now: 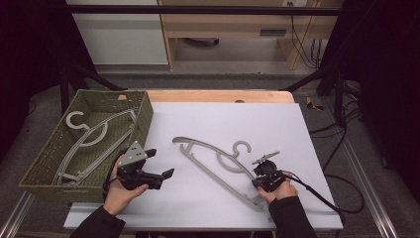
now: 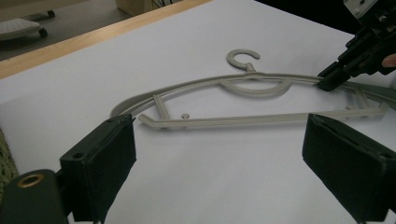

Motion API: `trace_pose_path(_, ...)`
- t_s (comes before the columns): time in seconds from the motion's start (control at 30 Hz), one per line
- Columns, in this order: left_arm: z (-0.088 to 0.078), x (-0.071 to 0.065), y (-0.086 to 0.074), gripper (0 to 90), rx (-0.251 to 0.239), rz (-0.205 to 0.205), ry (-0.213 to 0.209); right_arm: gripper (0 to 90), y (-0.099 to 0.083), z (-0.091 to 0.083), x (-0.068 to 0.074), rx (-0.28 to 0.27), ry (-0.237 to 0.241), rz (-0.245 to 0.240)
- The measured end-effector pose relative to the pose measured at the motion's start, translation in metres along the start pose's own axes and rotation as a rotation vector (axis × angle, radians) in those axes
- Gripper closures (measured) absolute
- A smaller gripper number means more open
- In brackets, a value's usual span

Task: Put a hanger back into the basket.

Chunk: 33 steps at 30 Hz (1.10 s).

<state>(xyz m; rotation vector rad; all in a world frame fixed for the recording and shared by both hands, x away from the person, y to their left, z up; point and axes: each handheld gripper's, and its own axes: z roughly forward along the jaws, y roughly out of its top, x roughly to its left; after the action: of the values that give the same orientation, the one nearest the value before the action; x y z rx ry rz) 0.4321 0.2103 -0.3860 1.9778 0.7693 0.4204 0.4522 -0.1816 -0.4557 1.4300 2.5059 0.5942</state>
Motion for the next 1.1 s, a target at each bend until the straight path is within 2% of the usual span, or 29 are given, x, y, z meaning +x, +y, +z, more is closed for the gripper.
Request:
trace_pose_path(0.03, 0.000, 0.000, 0.000, 9.3, 0.000, 0.000, 0.000, 81.9, 0.001, 0.000, 0.000, 0.007, 0.006, 0.029)
trace_pose_path(0.1, 0.000, 0.000, 0.000, 9.3, -0.002, 0.000, -0.002, 82.5, 0.001, 0.000, -0.003, 0.001, 0.015, 0.046)
trace_pose_path(0.17, -0.001, 0.000, 0.000, 9.4, -0.005, -0.002, -0.002, 82.8, 0.000, -0.001, -0.005, -0.018, 0.028, 0.033)
trace_pose_path(0.23, -0.001, 0.000, 0.000, 9.4, -0.007, -0.002, -0.001, 82.8, 0.001, -0.003, -0.005, -0.034, 0.021, 0.033)
trace_pose_path(0.37, -0.001, 0.000, 0.001, 9.4, -0.007, 0.002, -0.001, 83.0, 0.001, -0.012, -0.006, -0.067, 0.038, 0.058)
trace_pose_path(0.43, -0.002, 0.000, 0.001, 9.4, -0.007, 0.002, -0.002, 83.0, 0.001, -0.014, -0.007, -0.085, 0.043, 0.051)
trace_pose_path(0.47, -0.003, 0.000, 0.002, 9.4, -0.007, 0.002, -0.001, 83.0, 0.001, -0.015, -0.009, -0.087, 0.050, 0.026)
trace_pose_path(0.53, -0.004, 0.001, 0.002, 9.5, -0.011, -0.001, -0.002, 83.1, 0.001, -0.019, -0.009, -0.109, 0.081, 0.036)
trace_pose_path(0.57, -0.005, 0.001, 0.003, 9.5, -0.014, -0.001, -0.002, 83.1, 0.001, -0.021, -0.011, -0.119, 0.085, 0.007)
trace_pose_path(0.6, -0.006, 0.001, 0.003, 9.5, -0.016, 0.001, -0.002, 83.1, 0.001, -0.023, -0.010, -0.130, 0.097, 0.024)
trace_pose_path(0.73, -0.009, 0.000, 0.006, 9.5, -0.025, 0.007, -0.003, 83.1, 0.002, -0.032, -0.010, -0.150, 0.122, 0.005)
trace_pose_path(0.87, -0.015, 0.001, 0.010, 9.4, -0.034, 0.011, -0.004, 83.0, 0.002, -0.036, -0.009, -0.178, 0.165, -0.035)
trace_pose_path(0.97, -0.020, 0.003, 0.014, 9.0, -0.026, 0.020, -0.011, 83.0, 0.003, -0.040, -0.004, -0.175, 0.200, -0.089)
trace_pose_path(1.0, -0.022, 0.003, 0.015, 8.9, -0.021, 0.023, -0.011, 83.0, 0.003, -0.041, -0.001, -0.172, 0.201, -0.087)
trace_pose_path(1.07, -0.024, 0.005, 0.016, 8.8, -0.002, 0.035, -0.013, 83.0, 0.004, -0.041, 0.000, -0.180, 0.222, -0.171)
trace_pose_path(1.1, -0.025, 0.005, 0.017, 9.0, 0.005, 0.037, -0.016, 83.0, 0.004, -0.042, 0.004, -0.164, 0.247, -0.176)
